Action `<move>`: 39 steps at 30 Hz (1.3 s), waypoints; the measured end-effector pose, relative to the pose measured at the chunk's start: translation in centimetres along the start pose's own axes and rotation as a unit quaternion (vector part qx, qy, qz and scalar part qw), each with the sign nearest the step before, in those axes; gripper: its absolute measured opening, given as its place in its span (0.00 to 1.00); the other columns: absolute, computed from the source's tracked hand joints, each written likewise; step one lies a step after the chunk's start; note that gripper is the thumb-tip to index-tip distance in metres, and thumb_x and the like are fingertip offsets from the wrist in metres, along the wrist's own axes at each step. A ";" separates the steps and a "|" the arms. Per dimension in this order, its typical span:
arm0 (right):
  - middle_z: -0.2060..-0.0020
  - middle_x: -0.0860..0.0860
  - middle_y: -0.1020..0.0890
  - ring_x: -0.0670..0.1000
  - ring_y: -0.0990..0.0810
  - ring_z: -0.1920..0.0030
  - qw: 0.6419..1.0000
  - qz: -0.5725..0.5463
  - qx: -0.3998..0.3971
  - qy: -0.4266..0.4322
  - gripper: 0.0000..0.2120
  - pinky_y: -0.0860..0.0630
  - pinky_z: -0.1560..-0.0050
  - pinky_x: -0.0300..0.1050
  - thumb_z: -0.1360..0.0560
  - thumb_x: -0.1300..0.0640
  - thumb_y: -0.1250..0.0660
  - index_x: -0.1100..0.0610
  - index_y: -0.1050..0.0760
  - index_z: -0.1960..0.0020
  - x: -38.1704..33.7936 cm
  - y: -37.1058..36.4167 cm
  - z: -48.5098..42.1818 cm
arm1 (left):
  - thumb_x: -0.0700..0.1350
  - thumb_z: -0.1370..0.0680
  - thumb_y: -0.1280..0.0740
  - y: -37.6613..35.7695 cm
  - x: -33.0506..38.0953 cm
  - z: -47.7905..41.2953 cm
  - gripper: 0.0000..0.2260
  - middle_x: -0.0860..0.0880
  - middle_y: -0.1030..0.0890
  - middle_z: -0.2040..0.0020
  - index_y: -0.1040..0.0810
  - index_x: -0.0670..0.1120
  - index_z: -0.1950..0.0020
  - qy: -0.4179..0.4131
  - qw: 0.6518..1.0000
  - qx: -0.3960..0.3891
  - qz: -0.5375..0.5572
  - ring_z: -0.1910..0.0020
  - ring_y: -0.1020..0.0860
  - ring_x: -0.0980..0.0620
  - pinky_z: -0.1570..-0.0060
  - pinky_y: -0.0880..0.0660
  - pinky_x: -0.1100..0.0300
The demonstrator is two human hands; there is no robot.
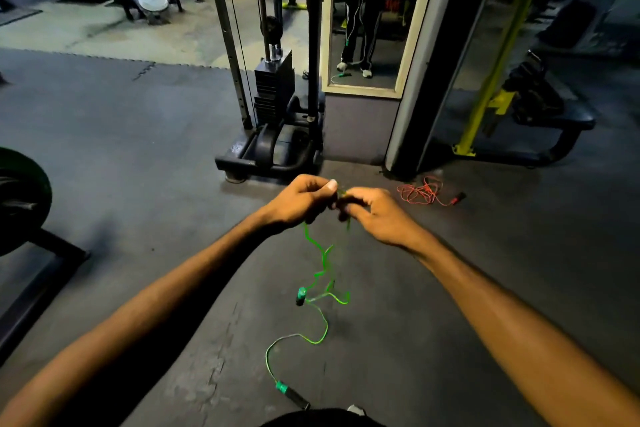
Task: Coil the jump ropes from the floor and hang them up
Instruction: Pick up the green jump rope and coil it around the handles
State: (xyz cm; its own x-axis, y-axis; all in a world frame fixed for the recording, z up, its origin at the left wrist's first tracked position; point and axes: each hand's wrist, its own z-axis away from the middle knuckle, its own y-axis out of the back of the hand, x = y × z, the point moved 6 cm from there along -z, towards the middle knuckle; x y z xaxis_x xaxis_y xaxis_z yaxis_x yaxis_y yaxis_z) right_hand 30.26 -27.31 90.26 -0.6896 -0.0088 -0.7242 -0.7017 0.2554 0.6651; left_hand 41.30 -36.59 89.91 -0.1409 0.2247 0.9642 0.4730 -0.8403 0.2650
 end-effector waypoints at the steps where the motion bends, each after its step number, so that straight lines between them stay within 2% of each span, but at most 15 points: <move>1: 0.62 0.51 0.16 0.45 0.19 0.60 1.000 -0.012 0.027 -0.001 0.06 0.24 0.52 0.44 0.24 0.63 0.35 0.57 0.19 0.54 0.1 0.7 -0.2 | 0.50 0.18 0.40 0.4 -0.1 -0.2 0.17 0.50 0.32 0.74 0.23 0.42 0.62 0.000 1.000 -0.011 -0.014 0.76 0.36 0.52 0.75 0.37 0.61; 5: 0.70 0.50 0.20 0.41 0.25 0.71 0.977 -0.069 0.189 -0.072 0.07 0.27 0.64 0.42 0.23 0.62 0.37 0.54 0.21 0.56 4.0 7.1 -0.6 | 0.50 0.20 0.36 3.7 -3.5 0.8 0.14 0.51 0.30 0.72 0.22 0.44 0.61 0.037 0.997 0.000 -0.066 0.72 0.33 0.54 0.71 0.35 0.61; 7: 0.71 0.49 0.21 0.41 0.25 0.73 0.943 -0.070 0.294 -0.142 0.08 0.27 0.65 0.44 0.23 0.61 0.39 0.57 0.22 0.55 6.9 10.8 -0.2 | 0.49 0.19 0.35 5.1 -5.1 1.5 0.15 0.53 0.30 0.73 0.24 0.44 0.64 0.053 0.996 0.017 -0.073 0.73 0.34 0.57 0.71 0.37 0.62; 10: 0.58 0.55 0.17 0.54 0.21 0.61 0.895 -0.005 0.370 -0.250 0.06 0.24 0.54 0.54 0.26 0.56 0.40 0.54 0.25 0.52 9.4 13.3 1.4 | 0.52 0.21 0.35 6.4 -6.4 2.3 0.17 0.47 0.30 0.70 0.26 0.45 0.67 0.069 0.995 0.057 -0.053 0.73 0.35 0.55 0.70 0.38 0.61; 12: 0.43 0.53 0.21 0.53 0.23 0.47 0.936 0.037 0.288 -0.200 0.17 0.27 0.42 0.49 0.26 0.60 0.34 0.56 0.29 0.37 7.3 10.5 0.5 | 0.54 0.23 0.37 6.0 -5.8 2.1 0.16 0.45 0.30 0.69 0.25 0.46 0.67 0.069 0.994 0.066 -0.048 0.72 0.33 0.53 0.70 0.35 0.60; 14: 0.38 0.49 0.25 0.45 0.27 0.39 0.987 0.005 0.133 -0.085 0.26 0.33 0.35 0.39 0.26 0.62 0.31 0.57 0.33 0.30 3.3 4.6 -1.4 | 0.53 0.21 0.37 4.4 -4.3 1.1 0.16 0.46 0.31 0.71 0.24 0.47 0.67 0.058 0.996 0.046 -0.044 0.73 0.34 0.52 0.72 0.36 0.61; 17: 0.55 0.49 0.17 0.41 0.21 0.56 0.998 -0.026 -0.045 -0.026 0.07 0.26 0.51 0.37 0.24 0.61 0.32 0.56 0.22 0.46 -0.6 -2.4 -2.2 | 0.50 0.18 0.39 2.3 -1.9 -0.1 0.17 0.48 0.33 0.74 0.23 0.46 0.65 0.029 0.999 0.004 -0.017 0.76 0.37 0.52 0.75 0.41 0.61; 18: 0.63 0.50 0.18 0.41 0.22 0.64 0.997 -0.056 -0.037 -0.036 0.04 0.26 0.58 0.37 0.23 0.62 0.34 0.57 0.21 0.53 -0.6 -2.6 -2.4 | 0.49 0.17 0.39 2.3 -1.7 -0.1 0.17 0.48 0.33 0.74 0.23 0.45 0.64 0.028 1.000 0.001 -0.011 0.76 0.38 0.53 0.75 0.41 0.61; 20: 0.71 0.53 0.22 0.42 0.25 0.72 0.991 -0.110 0.030 -0.066 0.09 0.28 0.66 0.36 0.22 0.65 0.38 0.59 0.23 0.59 0.7 -0.9 -2.4 | 0.50 0.17 0.40 3.6 -2.6 0.3 0.17 0.50 0.33 0.74 0.22 0.44 0.61 0.047 0.999 0.008 -0.003 0.76 0.36 0.53 0.74 0.39 0.61; 26: 0.78 0.43 0.21 0.39 0.25 0.77 0.945 -0.120 0.263 -0.150 0.15 0.28 0.71 0.33 0.21 0.67 0.42 0.53 0.27 0.63 6.8 9.6 -1.2 | 0.51 0.18 0.38 6.2 -7.3 3.8 0.18 0.46 0.36 0.72 0.27 0.40 0.63 0.112 0.993 0.023 -0.010 0.75 0.38 0.53 0.72 0.41 0.61; 29: 0.75 0.47 0.20 0.38 0.24 0.77 0.924 -0.096 0.300 -0.215 0.11 0.27 0.70 0.40 0.21 0.66 0.41 0.59 0.25 0.60 9.9 11.2 0.2 | 0.48 0.18 0.38 7.0 -8.1 4.9 0.18 0.48 0.37 0.72 0.31 0.43 0.66 0.125 0.992 0.033 0.007 0.74 0.41 0.54 0.70 0.46 0.58; 32: 0.53 0.60 0.19 0.43 0.19 0.61 0.931 -0.058 0.268 -0.243 0.09 0.27 0.59 0.32 0.23 0.66 0.37 0.65 0.25 0.43 10.0 8.6 0.6 | 0.50 0.18 0.38 6.4 -7.6 4.8 0.18 0.49 0.39 0.72 0.32 0.47 0.67 0.143 0.989 0.041 0.022 0.74 0.42 0.53 0.71 0.46 0.59; 35: 0.39 0.53 0.25 0.49 0.27 0.38 0.986 -0.017 0.126 -0.105 0.22 0.34 0.37 0.36 0.25 0.63 0.31 0.62 0.31 0.33 5.7 3.0 -1.1 | 0.50 0.17 0.40 4.2 -6.1 3.8 0.19 0.49 0.40 0.74 0.29 0.47 0.67 0.136 0.989 0.033 0.043 0.77 0.43 0.55 0.76 0.45 0.65; 37: 0.37 0.52 0.24 0.46 0.27 0.36 0.998 -0.046 -0.010 -0.040 0.24 0.35 0.32 0.38 0.25 0.61 0.31 0.60 0.31 0.31 3.1 -1.8 -1.6 | 0.49 0.16 0.42 2.8 -5.0 2.9 0.18 0.49 0.39 0.75 0.27 0.45 0.65 0.123 0.990 0.024 0.061 0.78 0.42 0.55 0.77 0.44 0.66; 39: 0.41 0.52 0.20 0.44 0.24 0.41 0.993 -0.071 -0.089 -0.031 0.17 0.32 0.36 0.35 0.24 0.60 0.32 0.59 0.26 0.36 1.6 -4.9 -1.7 | 0.49 0.16 0.43 2.2 -4.3 2.5 0.18 0.50 0.38 0.76 0.26 0.43 0.63 0.112 0.990 0.016 0.083 0.77 0.42 0.54 0.77 0.45 0.64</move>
State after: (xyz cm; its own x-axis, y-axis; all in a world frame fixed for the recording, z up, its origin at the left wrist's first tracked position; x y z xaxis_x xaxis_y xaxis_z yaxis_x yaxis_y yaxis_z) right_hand 32.29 -30.21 86.14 -0.5729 0.0275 -0.8192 -0.8156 0.0807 0.5730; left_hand 45.07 -38.20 86.39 -0.2469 -0.0330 0.9685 0.5321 -0.8399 0.1070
